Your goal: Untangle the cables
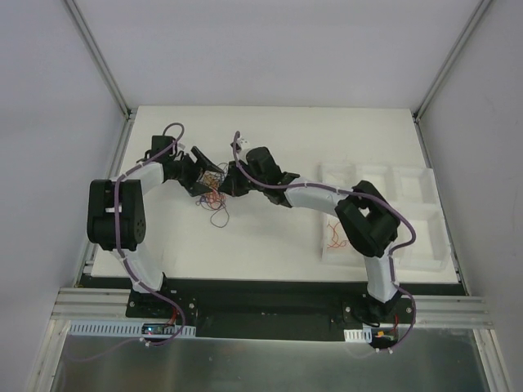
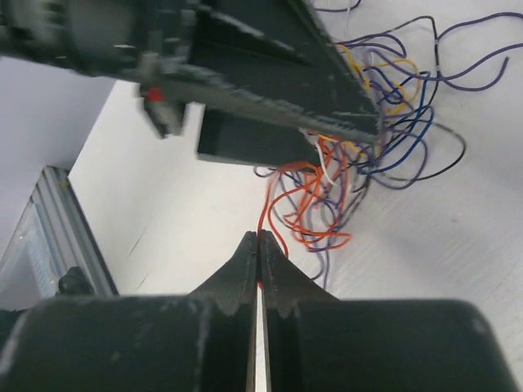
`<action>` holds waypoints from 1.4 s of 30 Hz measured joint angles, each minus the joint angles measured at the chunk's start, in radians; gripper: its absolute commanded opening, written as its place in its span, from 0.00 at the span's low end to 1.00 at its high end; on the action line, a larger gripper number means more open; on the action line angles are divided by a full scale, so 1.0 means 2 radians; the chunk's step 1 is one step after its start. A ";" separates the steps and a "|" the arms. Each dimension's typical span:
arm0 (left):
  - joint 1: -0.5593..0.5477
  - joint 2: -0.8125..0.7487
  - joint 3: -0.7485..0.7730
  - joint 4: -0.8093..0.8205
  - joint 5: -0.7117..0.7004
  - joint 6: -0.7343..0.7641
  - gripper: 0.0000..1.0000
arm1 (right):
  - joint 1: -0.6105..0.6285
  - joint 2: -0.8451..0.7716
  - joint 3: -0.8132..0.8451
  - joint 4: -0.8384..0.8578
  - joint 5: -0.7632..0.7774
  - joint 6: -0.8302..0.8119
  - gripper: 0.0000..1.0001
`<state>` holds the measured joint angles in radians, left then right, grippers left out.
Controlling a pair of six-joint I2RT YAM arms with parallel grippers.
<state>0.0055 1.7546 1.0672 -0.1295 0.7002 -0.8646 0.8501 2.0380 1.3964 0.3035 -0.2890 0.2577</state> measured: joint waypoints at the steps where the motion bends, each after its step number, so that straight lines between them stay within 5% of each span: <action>1: 0.000 0.006 0.000 0.002 0.002 -0.005 0.78 | 0.000 -0.009 -0.006 0.000 0.000 0.001 0.00; 6: 0.000 0.006 -0.005 0.019 0.003 -0.018 0.84 | 0.001 -0.070 -0.026 0.001 0.002 0.002 0.00; 17: 0.000 0.055 0.001 0.066 0.011 -0.036 0.72 | 0.007 -0.155 0.010 -0.045 -0.013 0.019 0.00; 32: 0.014 0.076 -0.009 0.069 -0.001 -0.030 0.71 | 0.007 -0.239 0.442 -0.258 0.021 -0.092 0.00; 42: 0.014 0.074 -0.009 0.070 -0.001 -0.030 0.73 | 0.006 -0.237 0.485 -0.301 0.059 -0.134 0.00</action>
<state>0.0345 1.9026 1.0496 0.0113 0.6979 -0.9245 0.8616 1.5639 2.3665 -0.2977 -0.1719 -0.0109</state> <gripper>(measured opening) 0.713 0.009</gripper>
